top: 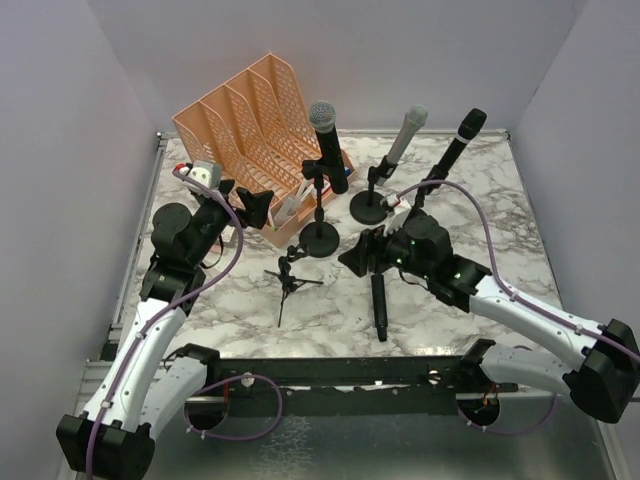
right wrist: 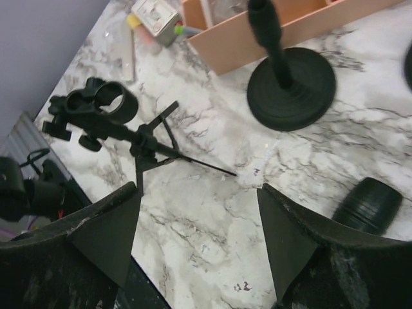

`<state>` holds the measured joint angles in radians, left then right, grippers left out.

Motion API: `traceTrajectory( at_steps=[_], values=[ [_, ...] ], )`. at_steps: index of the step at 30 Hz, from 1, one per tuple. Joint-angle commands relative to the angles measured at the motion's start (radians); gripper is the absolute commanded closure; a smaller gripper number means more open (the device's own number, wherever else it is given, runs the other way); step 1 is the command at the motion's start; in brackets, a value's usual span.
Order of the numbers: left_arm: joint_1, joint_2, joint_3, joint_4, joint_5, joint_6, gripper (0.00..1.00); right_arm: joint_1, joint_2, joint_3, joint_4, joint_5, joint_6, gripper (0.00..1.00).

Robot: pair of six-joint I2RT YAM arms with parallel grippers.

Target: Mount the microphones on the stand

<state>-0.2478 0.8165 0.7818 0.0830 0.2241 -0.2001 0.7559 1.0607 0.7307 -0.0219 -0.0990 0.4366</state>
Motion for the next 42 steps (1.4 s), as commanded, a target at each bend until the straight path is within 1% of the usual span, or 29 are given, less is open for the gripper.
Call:
traceTrajectory(
  at_steps=[1, 6, 11, 15, 19, 23, 25, 26, 27, 29, 32, 35, 37, 40, 42],
  values=[
    [0.005, -0.042, -0.023, -0.014, -0.071, -0.059, 0.01, 0.063, 0.058, -0.027, 0.157, -0.100, -0.076, 0.24],
    [0.005, -0.059, -0.027, -0.022, -0.045, -0.040, 0.01, 0.147, 0.151, -0.026, 0.279, -0.111, -0.173, 0.26],
    [0.005, -0.063, -0.036, -0.022, -0.010, -0.032, 0.01, 0.196, 0.242, -0.060, 0.471, -0.143, -0.232, 0.29],
    [0.005, -0.063, -0.040, -0.032, -0.005, -0.033, 0.01, 0.246, 0.323, -0.031, 0.493, -0.082, -0.268, 0.31],
    [0.005, -0.067, -0.049, -0.066, -0.040, -0.045, 0.01, 0.291, 0.376, -0.020, 0.523, -0.008, -0.245, 0.31],
    [0.005, -0.082, -0.067, -0.110, -0.094, -0.067, 0.01, 0.319, 0.413, -0.007, 0.549, 0.027, -0.170, 0.31],
    [0.005, -0.095, -0.077, -0.134, -0.115, -0.062, 0.01, 0.346, 0.422, 0.000, 0.567, 0.082, -0.133, 0.31],
    [0.005, -0.103, -0.077, -0.152, -0.130, -0.050, 0.01, 0.361, 0.427, 0.005, 0.566, 0.140, -0.103, 0.31],
    [0.005, -0.113, -0.075, -0.172, -0.153, -0.043, 0.01, 0.373, 0.430, 0.017, 0.550, 0.214, -0.069, 0.31],
    [0.005, -0.133, -0.076, -0.205, -0.212, -0.042, 0.01, 0.393, 0.440, 0.052, 0.500, 0.303, 0.005, 0.30],
    [0.005, -0.171, -0.076, -0.257, -0.325, -0.053, 0.01, 0.426, 0.457, 0.102, 0.425, 0.414, 0.082, 0.30],
    [0.005, -0.214, -0.080, -0.305, -0.401, -0.066, 0.01, 0.466, 0.481, 0.161, 0.344, 0.505, 0.132, 0.30],
    [0.005, -0.244, -0.089, -0.322, -0.423, -0.076, 0.01, 0.483, 0.508, 0.206, 0.270, 0.567, 0.174, 0.30],
    [0.005, -0.284, -0.111, -0.332, -0.442, -0.111, 0.01, 0.497, 0.569, 0.293, 0.107, 0.650, 0.273, 0.31],
    [0.005, -0.305, -0.121, -0.337, -0.436, -0.129, 0.01, 0.505, 0.604, 0.359, -0.016, 0.698, 0.346, 0.33]
  ],
)
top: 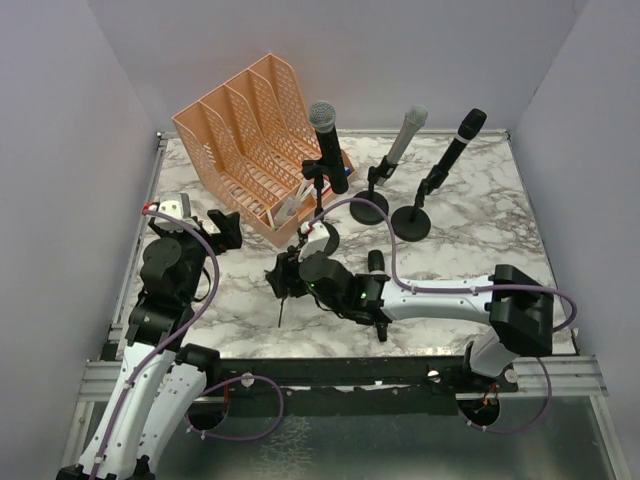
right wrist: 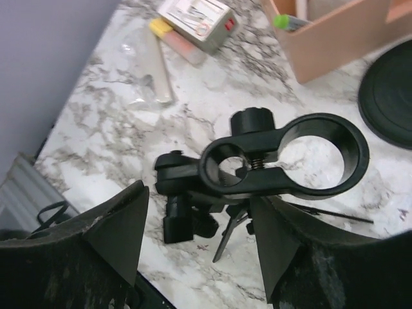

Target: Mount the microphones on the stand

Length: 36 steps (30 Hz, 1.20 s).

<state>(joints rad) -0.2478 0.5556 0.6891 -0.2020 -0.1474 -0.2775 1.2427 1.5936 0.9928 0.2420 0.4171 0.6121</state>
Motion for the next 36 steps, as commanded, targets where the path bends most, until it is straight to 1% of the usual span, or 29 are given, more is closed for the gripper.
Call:
traceTrajectory(
  at_steps=[1, 4, 8, 10, 13, 16, 19, 23, 25, 27, 32, 34, 36],
  values=[
    [0.005, -0.051, -0.030, -0.060, -0.061, -0.057, 0.01, 0.022, 0.087, 0.122, -0.335, 0.209, 0.205, 0.35],
    [0.005, -0.068, -0.034, -0.078, -0.043, -0.063, 0.01, 0.031, 0.120, 0.178, -0.455, 0.275, 0.282, 0.47],
    [0.005, -0.078, -0.032, -0.098, -0.033, -0.058, 0.01, 0.037, 0.122, 0.207, -0.511, 0.312, 0.299, 0.65],
    [0.005, -0.080, -0.029, -0.106, -0.017, -0.051, 0.01, 0.037, 0.115, 0.213, -0.534, 0.315, 0.291, 0.71],
    [0.005, -0.089, -0.026, -0.115, 0.028, -0.031, 0.01, 0.037, 0.098, 0.211, -0.575, 0.318, 0.295, 0.77],
    [0.005, -0.098, -0.039, -0.113, 0.115, -0.010, 0.01, 0.037, 0.033, 0.137, -0.506, 0.287, 0.225, 0.78],
    [0.005, -0.114, -0.068, -0.092, 0.252, 0.010, 0.01, 0.034, -0.060, 0.029, -0.371, 0.225, 0.083, 0.78],
    [0.005, -0.111, -0.097, -0.070, 0.419, 0.040, 0.01, 0.003, -0.148, -0.044, -0.327, 0.100, -0.044, 0.79],
    [0.005, -0.093, -0.110, -0.054, 0.525, 0.073, 0.02, -0.016, -0.193, -0.076, -0.319, 0.042, -0.072, 0.79],
    [0.005, -0.068, -0.124, -0.032, 0.645, 0.099, 0.04, -0.046, -0.231, -0.110, -0.308, -0.030, -0.099, 0.80],
    [0.005, -0.006, -0.168, 0.055, 0.833, 0.125, 0.06, -0.129, -0.317, -0.181, -0.257, -0.216, -0.163, 0.80],
    [0.005, 0.020, -0.201, 0.120, 0.910, 0.128, 0.06, -0.157, -0.338, -0.193, -0.250, -0.275, -0.178, 0.81],
    [0.004, 0.054, -0.226, 0.192, 0.973, 0.137, 0.06, -0.180, -0.355, -0.201, -0.209, -0.348, -0.191, 0.82]
  ],
)
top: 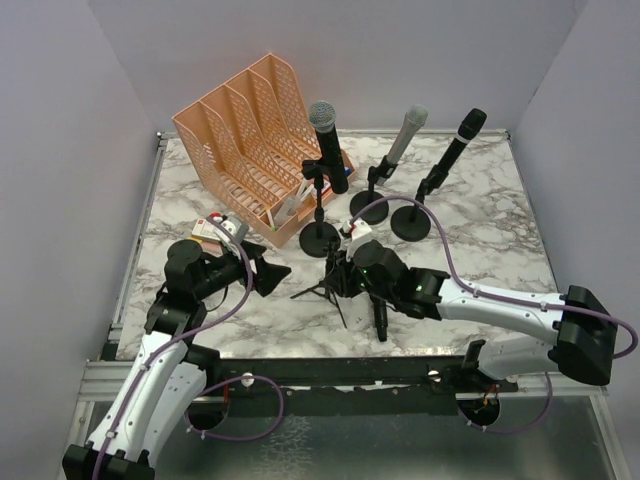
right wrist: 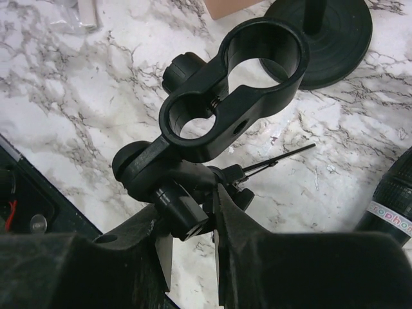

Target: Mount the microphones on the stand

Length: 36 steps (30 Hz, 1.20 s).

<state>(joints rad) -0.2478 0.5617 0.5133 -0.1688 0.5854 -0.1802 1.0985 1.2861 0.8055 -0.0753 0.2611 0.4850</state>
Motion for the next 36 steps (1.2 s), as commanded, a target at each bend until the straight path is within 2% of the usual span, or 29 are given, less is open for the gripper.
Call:
traceTrajectory(
  at_steps=[1, 4, 11, 18, 26, 31, 36],
  values=[
    [0.004, 0.066, -0.060, 0.177, 0.273, 0.050, 0.06, -0.043, -0.054, -0.015, 0.116, -0.211, -0.067, 0.82],
    [-0.006, 0.122, -0.075, 0.264, 0.346, 0.070, 0.07, -0.060, -0.071, -0.020, 0.126, -0.252, -0.075, 0.83],
    [-0.080, 0.258, -0.090, 0.428, 0.352, 0.093, 0.14, -0.105, -0.112, -0.018, 0.140, -0.392, -0.072, 0.83],
    [-0.266, 0.435, -0.036, 0.441, 0.317, 0.175, 0.20, -0.145, -0.129, 0.000, 0.134, -0.495, -0.081, 0.84],
    [-0.306, 0.497, -0.030, 0.520, 0.265, 0.197, 0.29, -0.180, -0.143, 0.012, 0.131, -0.605, -0.085, 0.84],
    [-0.315, 0.513, -0.040, 0.597, 0.269, 0.144, 0.38, -0.202, -0.137, 0.015, 0.150, -0.668, -0.076, 0.84],
    [-0.318, 0.544, -0.041, 0.672, 0.289, 0.090, 0.61, -0.217, -0.129, 0.010, 0.178, -0.704, -0.061, 0.84]
  ],
)
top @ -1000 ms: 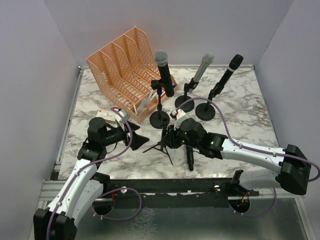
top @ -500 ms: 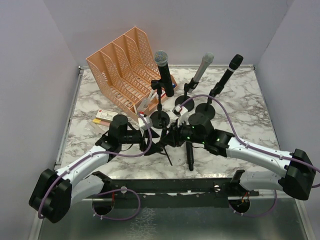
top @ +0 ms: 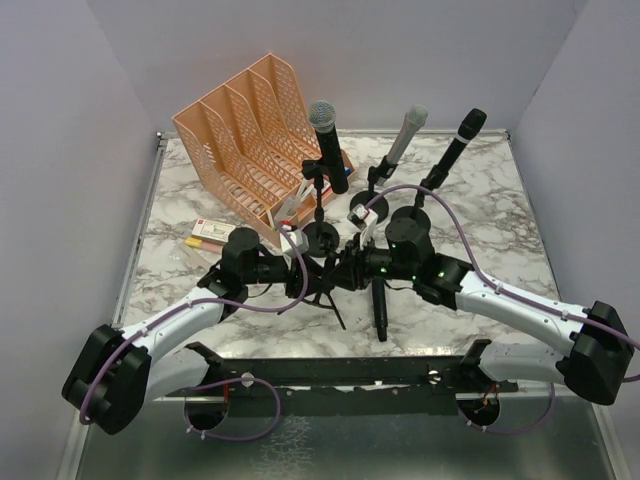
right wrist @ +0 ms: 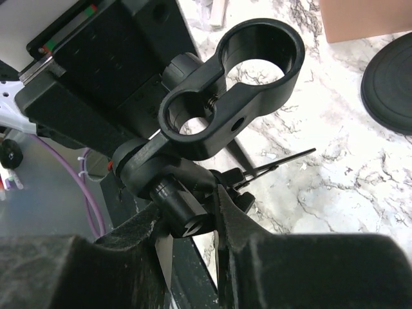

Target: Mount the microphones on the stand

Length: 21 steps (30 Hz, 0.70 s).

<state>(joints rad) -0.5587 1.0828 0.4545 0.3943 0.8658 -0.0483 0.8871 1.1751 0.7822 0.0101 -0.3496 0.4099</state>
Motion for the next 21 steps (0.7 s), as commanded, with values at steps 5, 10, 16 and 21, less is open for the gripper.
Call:
traceTrajectory(
  at_steps=[5, 10, 16, 21],
  values=[
    [-0.013, 0.028, 0.022, 0.122, 0.015, -0.064, 0.80, -0.020, -0.007, 0.031, 0.109, -0.123, 0.022, 0.83],
    [-0.014, 0.013, 0.016, 0.128, -0.023, -0.078, 1.00, -0.024, -0.008, 0.005, 0.098, -0.008, 0.038, 0.66],
    [-0.015, -0.016, -0.003, 0.156, -0.119, -0.144, 1.00, -0.023, -0.093, -0.113, 0.175, 0.223, 0.086, 0.24],
    [-0.014, -0.035, -0.007, 0.173, -0.120, -0.191, 1.00, -0.024, -0.140, -0.163, 0.267, 0.218, 0.151, 0.22]
  ],
)
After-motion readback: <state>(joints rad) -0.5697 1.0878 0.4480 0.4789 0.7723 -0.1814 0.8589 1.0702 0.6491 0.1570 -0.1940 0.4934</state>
